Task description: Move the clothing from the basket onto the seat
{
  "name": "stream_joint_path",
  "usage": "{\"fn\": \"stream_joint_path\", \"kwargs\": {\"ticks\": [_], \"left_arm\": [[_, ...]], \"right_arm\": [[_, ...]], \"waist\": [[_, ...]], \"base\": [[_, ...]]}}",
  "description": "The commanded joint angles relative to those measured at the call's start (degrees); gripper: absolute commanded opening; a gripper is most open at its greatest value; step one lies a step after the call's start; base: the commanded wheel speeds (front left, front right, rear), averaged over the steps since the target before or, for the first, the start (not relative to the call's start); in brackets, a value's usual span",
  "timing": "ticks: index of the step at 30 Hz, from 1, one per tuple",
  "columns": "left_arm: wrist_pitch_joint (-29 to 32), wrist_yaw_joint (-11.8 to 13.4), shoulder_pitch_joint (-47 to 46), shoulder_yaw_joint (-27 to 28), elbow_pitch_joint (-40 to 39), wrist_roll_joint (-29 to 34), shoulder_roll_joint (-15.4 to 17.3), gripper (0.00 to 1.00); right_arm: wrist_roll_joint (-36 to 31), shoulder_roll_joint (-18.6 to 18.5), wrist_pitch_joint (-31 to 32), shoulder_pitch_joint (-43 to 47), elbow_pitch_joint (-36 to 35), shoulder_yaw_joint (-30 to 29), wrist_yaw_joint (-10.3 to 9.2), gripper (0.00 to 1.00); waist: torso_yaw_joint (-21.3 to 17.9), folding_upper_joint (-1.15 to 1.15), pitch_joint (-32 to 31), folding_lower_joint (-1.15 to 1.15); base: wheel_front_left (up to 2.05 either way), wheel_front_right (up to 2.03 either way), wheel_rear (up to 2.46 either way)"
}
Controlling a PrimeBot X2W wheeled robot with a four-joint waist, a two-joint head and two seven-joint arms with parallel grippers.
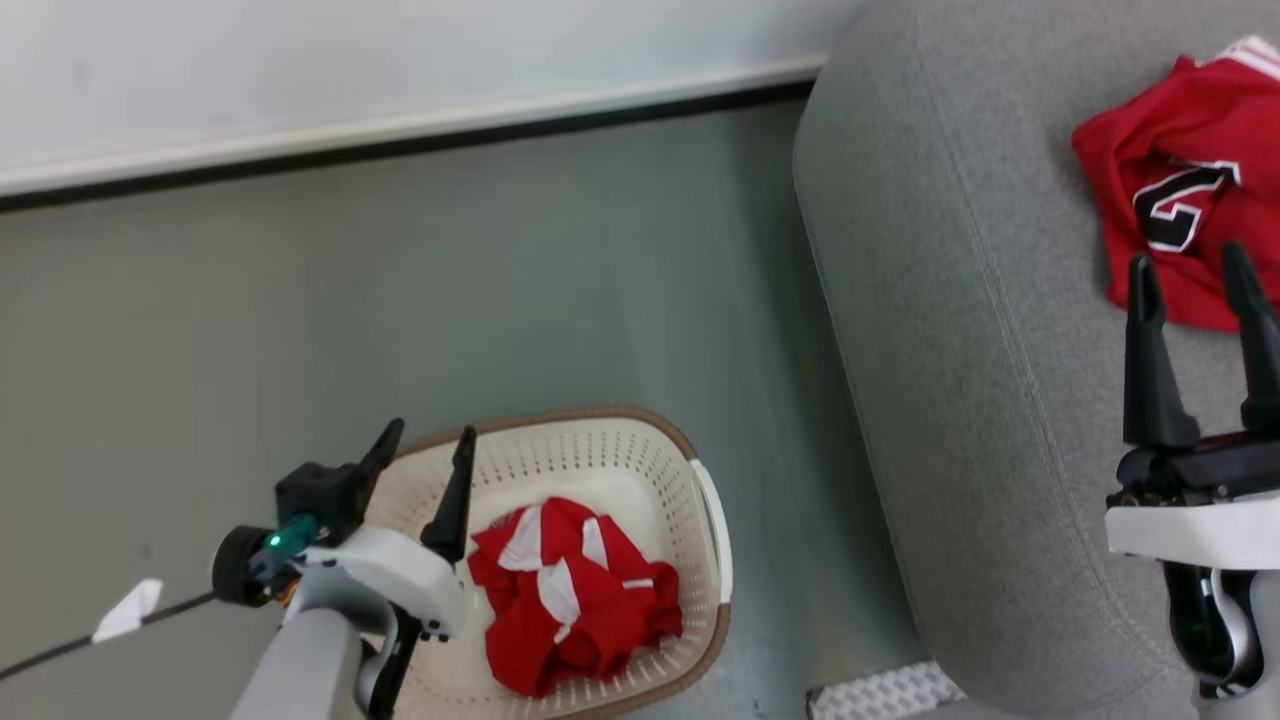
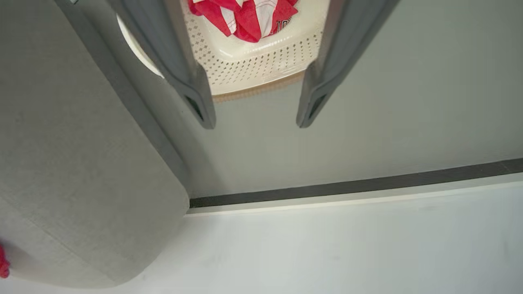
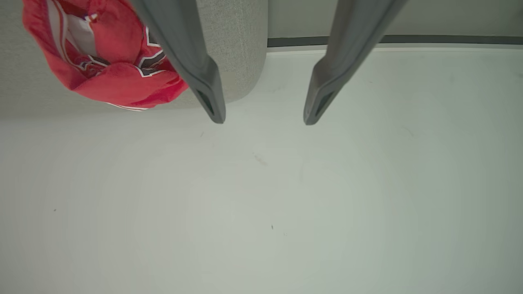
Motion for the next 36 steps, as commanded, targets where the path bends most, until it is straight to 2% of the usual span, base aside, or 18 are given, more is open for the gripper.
{"fn": "stream_joint_path", "kwargs": {"ticks": [1, 5, 19, 26, 36], "left_arm": [[0.00, -0.15, -1.63, -0.92, 1.77, 0.53, 0.69, 1.00], [0.84, -0.24, -6.30, -4.79, 8.37, 0.68, 1.43, 1.00], [5.92, -0.17, -20.93, -17.92, 26.46, -5.50, 4.38, 1.00], [8.02, -0.18, -25.75, -23.55, 30.62, -8.16, 6.57, 1.00], [10.41, -0.18, -31.14, -30.52, 34.03, -9.71, 8.84, 1.00]], "right_arm": [[-0.37, 0.34, 0.02, -1.26, -0.68, -0.27, 0.04, 1.00], [-0.43, 1.09, 0.03, -2.87, -2.27, -1.05, 0.04, 1.00], [0.43, 5.50, 0.03, -10.30, -9.68, -3.10, 0.04, 1.00], [0.91, 7.28, 0.03, -12.61, -13.30, -4.22, 0.04, 1.00], [1.23, 7.88, 0.02, -15.93, -17.06, -4.92, 0.04, 1.00]], "waist": [[-1.35, 0.00, 3.13, -0.02], [-2.11, 0.00, 6.92, -0.02], [-6.71, 0.00, 21.19, -0.02], [-8.79, 0.00, 27.00, -0.02], [-11.71, 0.00, 32.79, -0.02]], "base": [[0.00, 0.00, 0.00], [0.00, 0.00, 0.00], [0.00, 0.00, 0.00], [0.00, 0.00, 0.00], [0.00, 0.00, 0.00]]}}
